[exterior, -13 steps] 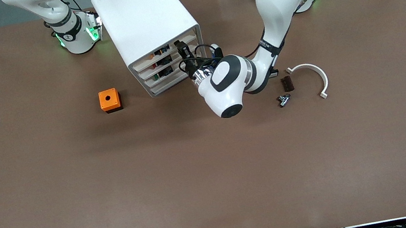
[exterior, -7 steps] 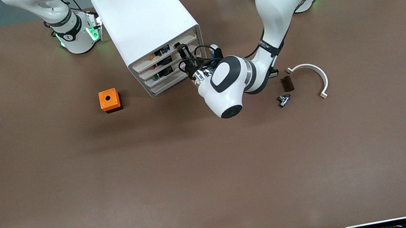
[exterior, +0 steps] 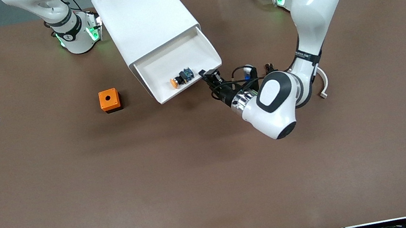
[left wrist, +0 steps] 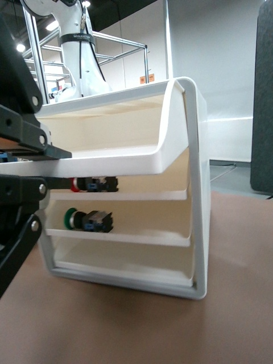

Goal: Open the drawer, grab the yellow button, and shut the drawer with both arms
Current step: 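Pull the middle drawer open with the left gripper, then release the drawer with the left gripper while the right gripper reaches in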

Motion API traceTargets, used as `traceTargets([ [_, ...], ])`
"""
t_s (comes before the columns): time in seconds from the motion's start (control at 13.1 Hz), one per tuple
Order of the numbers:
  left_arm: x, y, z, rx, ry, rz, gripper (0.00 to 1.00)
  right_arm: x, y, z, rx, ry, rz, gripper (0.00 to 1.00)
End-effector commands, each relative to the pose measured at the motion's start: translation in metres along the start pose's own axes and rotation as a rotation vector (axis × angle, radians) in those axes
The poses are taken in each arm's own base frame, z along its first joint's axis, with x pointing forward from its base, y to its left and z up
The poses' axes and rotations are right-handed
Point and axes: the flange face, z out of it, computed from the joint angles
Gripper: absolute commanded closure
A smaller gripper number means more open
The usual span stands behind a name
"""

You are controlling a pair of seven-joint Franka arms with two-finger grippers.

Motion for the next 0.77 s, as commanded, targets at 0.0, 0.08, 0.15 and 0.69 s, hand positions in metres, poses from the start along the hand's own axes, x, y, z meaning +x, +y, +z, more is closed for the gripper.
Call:
traceTargets([
  [0.0, -0.003, -0.007, -0.016, 0.007, -0.028, 0.076, 0.74, -0.002, -0.019, 0.008, 0.003, -0.045, 0.084, 0.01],
  [0.08, -0.002, -0.006, -0.018, 0.005, -0.031, 0.074, 0.21, -0.003, -0.031, 0.009, 0.003, -0.049, 0.124, 0.01],
  [0.15, -0.001, -0.007, -0.021, 0.001, -0.035, 0.073, 0.01, -0.002, -0.041, 0.013, 0.001, -0.057, 0.152, 0.01],
  [0.69, 0.05, -0.007, -0.131, -0.168, -0.08, 0.177, 0.01, -0.022, -0.198, 0.061, -0.018, -0.157, 0.579, 0.0],
])
